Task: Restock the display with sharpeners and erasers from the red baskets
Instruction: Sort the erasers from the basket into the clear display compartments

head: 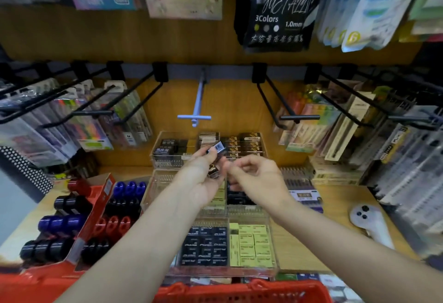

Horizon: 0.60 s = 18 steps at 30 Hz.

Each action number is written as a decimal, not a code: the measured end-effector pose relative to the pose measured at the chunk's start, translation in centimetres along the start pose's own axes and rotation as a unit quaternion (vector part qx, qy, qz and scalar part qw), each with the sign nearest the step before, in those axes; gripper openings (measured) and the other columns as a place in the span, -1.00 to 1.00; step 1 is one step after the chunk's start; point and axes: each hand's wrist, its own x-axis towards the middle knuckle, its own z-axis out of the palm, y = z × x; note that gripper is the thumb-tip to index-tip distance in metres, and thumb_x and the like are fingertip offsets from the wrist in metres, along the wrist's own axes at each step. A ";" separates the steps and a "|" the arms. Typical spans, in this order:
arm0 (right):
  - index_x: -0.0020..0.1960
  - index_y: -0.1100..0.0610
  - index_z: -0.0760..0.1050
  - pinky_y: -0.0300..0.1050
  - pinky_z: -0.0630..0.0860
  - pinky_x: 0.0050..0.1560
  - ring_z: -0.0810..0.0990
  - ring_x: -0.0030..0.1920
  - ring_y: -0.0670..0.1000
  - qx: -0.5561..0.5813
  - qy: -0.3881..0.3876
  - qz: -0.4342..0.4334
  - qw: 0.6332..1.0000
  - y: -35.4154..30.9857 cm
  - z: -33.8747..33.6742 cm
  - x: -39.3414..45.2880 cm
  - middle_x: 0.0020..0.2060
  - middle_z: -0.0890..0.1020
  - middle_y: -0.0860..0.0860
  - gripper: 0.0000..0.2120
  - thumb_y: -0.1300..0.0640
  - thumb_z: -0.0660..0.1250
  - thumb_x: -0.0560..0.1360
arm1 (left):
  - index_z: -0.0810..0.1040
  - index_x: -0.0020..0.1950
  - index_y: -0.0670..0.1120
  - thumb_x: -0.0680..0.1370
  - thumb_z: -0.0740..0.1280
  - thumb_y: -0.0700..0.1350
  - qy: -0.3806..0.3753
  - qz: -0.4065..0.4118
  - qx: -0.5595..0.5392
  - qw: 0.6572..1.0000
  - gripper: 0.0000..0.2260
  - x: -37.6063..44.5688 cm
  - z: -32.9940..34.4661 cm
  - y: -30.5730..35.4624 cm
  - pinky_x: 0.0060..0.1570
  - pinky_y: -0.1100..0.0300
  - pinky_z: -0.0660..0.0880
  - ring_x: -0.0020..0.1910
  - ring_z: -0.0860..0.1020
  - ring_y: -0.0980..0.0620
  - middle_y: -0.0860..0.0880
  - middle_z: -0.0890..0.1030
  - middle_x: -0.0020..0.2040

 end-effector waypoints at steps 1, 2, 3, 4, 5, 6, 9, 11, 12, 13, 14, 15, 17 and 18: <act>-0.14 0.07 0.63 0.07 0.67 -0.09 0.70 -0.20 0.03 0.009 -0.010 0.010 1.000 -0.2 0.4 -0.7 -0.26 0.70 0.01 -0.81 -0.04 0.52 0.40 | 0.54 0.07 -0.06 0.60 0.30 -0.23 -0.004 0.004 0.002 1.000 -0.90 -0.3 0.0 -0.2 -0.21 0.03 0.60 -0.17 0.58 -0.02 -0.15 0.58 -0.07; -0.13 0.07 0.64 0.07 0.67 -0.07 0.71 -0.19 0.04 0.016 -0.021 0.022 0.999 -0.5 0.8 -1.2 -0.26 0.71 0.01 -0.78 -0.06 0.54 0.37 | 0.53 0.08 -0.07 0.61 0.28 -0.22 -0.011 0.007 0.004 1.000 -0.91 -0.7 0.1 -0.4 -0.17 -0.04 0.61 -0.19 0.60 -0.04 -0.16 0.60 -0.11; -0.10 0.07 0.63 0.06 0.67 -0.06 0.71 -0.17 0.05 0.023 -0.030 0.035 0.999 -0.9 1.1 -1.5 -0.24 0.71 0.01 -0.76 -0.05 0.55 0.36 | 0.51 0.08 -0.07 0.62 0.27 -0.22 -0.021 0.010 0.004 1.000 -0.91 -1.0 0.1 -0.6 -0.21 -0.06 0.62 -0.24 0.63 -0.07 -0.17 0.61 -0.16; -0.08 0.07 0.62 0.03 0.66 -0.05 0.71 -0.15 0.06 0.028 -0.036 0.045 0.998 -1.3 1.5 -1.7 -0.21 0.71 0.03 -0.76 -0.03 0.55 0.36 | 0.51 0.07 -0.08 0.62 0.27 -0.22 -0.029 0.017 0.006 0.999 -0.92 -1.4 0.1 -0.7 -0.30 -0.02 0.62 -0.31 0.65 -0.07 -0.17 0.64 -0.21; -0.07 0.06 0.60 -0.01 0.65 -0.04 0.70 -0.13 0.05 0.026 -0.035 0.052 0.998 -1.6 1.6 -1.8 -0.18 0.71 0.04 -0.77 0.00 0.56 0.37 | 0.52 0.06 -0.08 0.62 0.28 -0.23 -0.037 0.025 0.007 0.999 -0.92 -1.7 0.1 -0.7 -0.34 0.03 0.61 -0.34 0.66 -0.05 -0.16 0.65 -0.24; -0.06 0.03 0.59 -0.06 0.64 -0.04 0.69 -0.11 0.02 0.023 -0.034 0.058 0.997 -2.0 1.6 -1.8 -0.16 0.71 0.03 -0.79 0.03 0.55 0.38 | 0.53 0.08 -0.10 0.61 0.29 -0.23 -0.044 0.031 0.009 0.998 -0.91 -1.9 0.0 -0.7 -0.30 0.05 0.61 -0.29 0.67 -0.05 -0.15 0.66 -0.21; -0.02 0.05 0.61 -0.11 0.62 -0.03 0.67 -0.13 -0.04 0.045 -0.038 0.084 0.995 -2.7 0.7 -2.0 -0.13 0.71 0.05 -0.84 0.15 0.52 0.43 | 0.55 0.19 -0.14 0.61 0.29 -0.20 -0.051 0.047 0.017 0.997 -0.83 -1.9 -0.6 0.2 0.04 0.00 0.54 -0.07 0.58 -0.05 -0.13 0.63 -0.07; 0.00 0.06 0.62 -0.12 0.64 -0.04 0.66 -0.20 -0.05 0.035 -0.040 0.084 0.995 -2.9 -0.5 -2.1 -0.12 0.70 0.10 -0.87 0.20 0.48 0.47 | 0.53 0.18 -0.24 0.62 0.27 -0.23 -0.024 0.046 -0.043 0.998 -0.83 -2.0 -1.0 1.2 0.01 0.06 0.58 -0.02 0.60 -0.05 -0.18 0.61 0.01; -0.02 0.05 0.61 -0.14 0.64 -0.04 0.66 -0.21 -0.05 0.034 -0.034 0.085 0.995 -2.9 -1.2 -2.1 -0.13 0.70 0.10 -0.87 0.22 0.47 0.47 | 0.52 0.14 -0.27 0.61 0.28 -0.26 -0.008 0.038 -0.086 0.996 -0.86 -2.2 -1.3 1.7 -0.07 0.09 0.61 -0.01 0.61 -0.08 -0.22 0.60 0.04; -0.03 0.04 0.61 -0.14 0.65 -0.04 0.66 -0.21 -0.04 0.038 -0.025 0.087 0.995 -2.9 -1.8 -1.9 -0.14 0.70 0.09 -0.87 0.23 0.46 0.47 | 0.51 0.09 -0.27 0.59 0.29 -0.27 0.002 0.033 -0.114 0.993 -0.89 -2.3 -1.7 2.1 -0.16 0.12 0.62 -0.01 0.61 -0.11 -0.25 0.58 0.06; -0.04 0.05 0.61 -0.13 0.65 -0.03 0.67 -0.20 -0.04 0.046 -0.015 0.090 0.995 -2.9 -2.3 -1.8 -0.15 0.70 0.09 -0.87 0.25 0.46 0.47 | 0.51 0.06 -0.24 0.58 0.30 -0.27 0.009 0.028 -0.108 0.994 -0.91 -2.4 -2.1 2.3 -0.22 0.15 0.62 -0.02 0.60 -0.11 -0.25 0.56 0.06; -0.03 0.06 0.62 -0.12 0.65 -0.02 0.68 -0.18 -0.03 0.057 -0.008 0.092 0.994 -2.9 -2.8 -1.6 -0.17 0.71 0.08 -0.86 0.25 0.46 0.47 | 0.51 0.05 -0.22 0.55 0.33 -0.25 0.012 0.021 -0.068 0.997 -0.90 -2.4 -2.4 2.2 -0.27 0.17 0.61 -0.06 0.57 -0.08 -0.20 0.55 0.03; -0.01 0.06 0.61 -0.13 0.64 -0.01 0.68 -0.19 -0.04 0.077 -0.002 0.091 0.993 -2.9 -3.3 -1.1 -0.21 0.71 0.06 -0.84 0.25 0.46 0.47 | 0.54 0.04 -0.20 0.53 0.38 -0.13 -0.002 0.009 0.071 0.997 -0.83 -2.1 -2.8 1.5 -0.41 0.25 0.50 -0.21 0.47 0.02 -0.11 0.48 -0.09; 0.00 0.06 0.60 -0.14 0.64 -0.03 0.68 -0.21 -0.05 0.081 -0.003 0.084 0.993 -2.8 -3.4 -0.8 -0.24 0.71 0.04 -0.84 0.25 0.46 0.47 | 0.56 0.06 -0.17 0.54 0.40 -0.05 -0.016 0.010 0.148 0.989 -0.79 -2.0 -2.7 1.1 -0.47 0.28 0.43 -0.29 0.41 0.06 -0.07 0.45 -0.18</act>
